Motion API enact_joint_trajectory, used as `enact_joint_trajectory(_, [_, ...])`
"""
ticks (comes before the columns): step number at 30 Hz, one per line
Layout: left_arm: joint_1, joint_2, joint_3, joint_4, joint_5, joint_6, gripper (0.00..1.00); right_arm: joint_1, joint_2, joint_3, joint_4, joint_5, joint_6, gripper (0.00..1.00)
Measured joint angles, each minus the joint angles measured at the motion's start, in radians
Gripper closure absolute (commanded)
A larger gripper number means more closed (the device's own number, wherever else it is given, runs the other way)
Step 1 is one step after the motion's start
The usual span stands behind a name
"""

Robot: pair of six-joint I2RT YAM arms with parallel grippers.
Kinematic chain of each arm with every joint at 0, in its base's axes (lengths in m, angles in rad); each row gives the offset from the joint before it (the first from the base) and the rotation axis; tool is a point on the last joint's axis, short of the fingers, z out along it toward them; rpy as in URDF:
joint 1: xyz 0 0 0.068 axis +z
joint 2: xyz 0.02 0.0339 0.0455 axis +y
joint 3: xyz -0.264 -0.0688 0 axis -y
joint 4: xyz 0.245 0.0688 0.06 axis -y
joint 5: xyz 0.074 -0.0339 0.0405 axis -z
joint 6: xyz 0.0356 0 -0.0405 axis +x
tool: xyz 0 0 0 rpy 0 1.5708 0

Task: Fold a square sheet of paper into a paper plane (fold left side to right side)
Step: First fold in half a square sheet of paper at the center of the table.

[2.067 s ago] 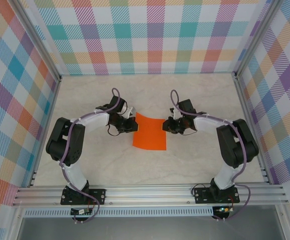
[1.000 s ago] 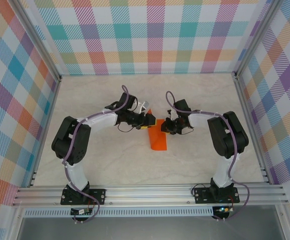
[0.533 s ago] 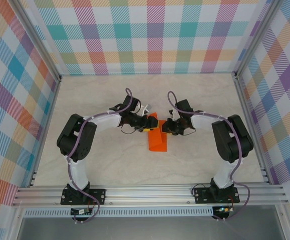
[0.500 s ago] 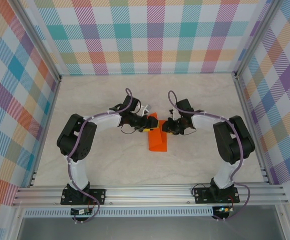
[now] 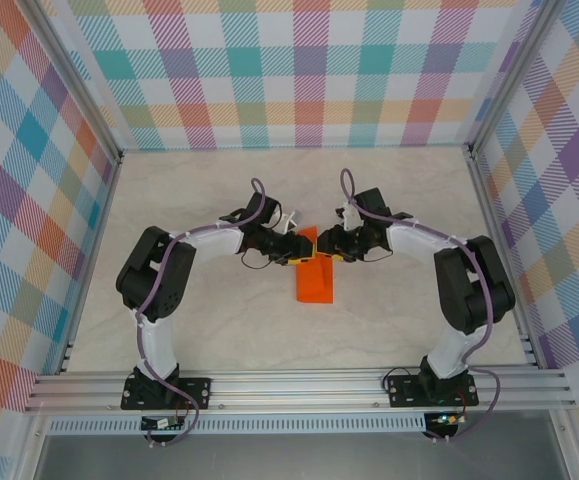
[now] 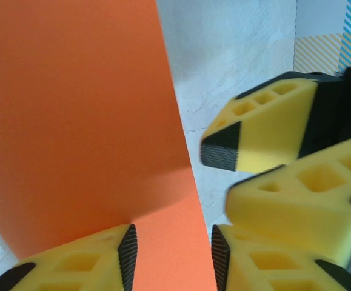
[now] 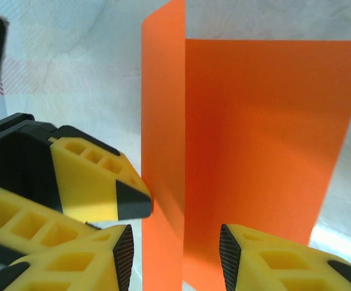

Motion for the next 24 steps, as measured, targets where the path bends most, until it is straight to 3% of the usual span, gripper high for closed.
enact_joint_trajectory(6, [0.0, 0.001, 0.0, -0.003, -0.028, 0.0, 0.68, -0.005, 0.066, 0.021, 0.04, -0.063, 0.028, 0.71])
enact_joint_trajectory(11, [0.0, 0.001, 0.0, 0.0, -0.027, 0.0, 0.7, -0.005, 0.084, 0.022, 0.047, -0.066, 0.035, 0.75])
enact_joint_trajectory(15, [0.0, 0.001, 0.0, 0.001, -0.027, 0.0, 0.71, -0.005, 0.086, 0.021, 0.047, -0.064, 0.038, 0.85])
enact_joint_trajectory(21, [0.0, -0.008, -0.005, 0.0, -0.039, 0.003, 0.65, -0.005, 0.086, 0.019, 0.029, -0.022, 0.022, 0.99])
enact_joint_trajectory(24, [0.0, -0.048, -0.029, -0.002, -0.073, 0.002, 0.58, -0.005, 0.086, 0.018, 0.009, 0.014, 0.01, 1.0])
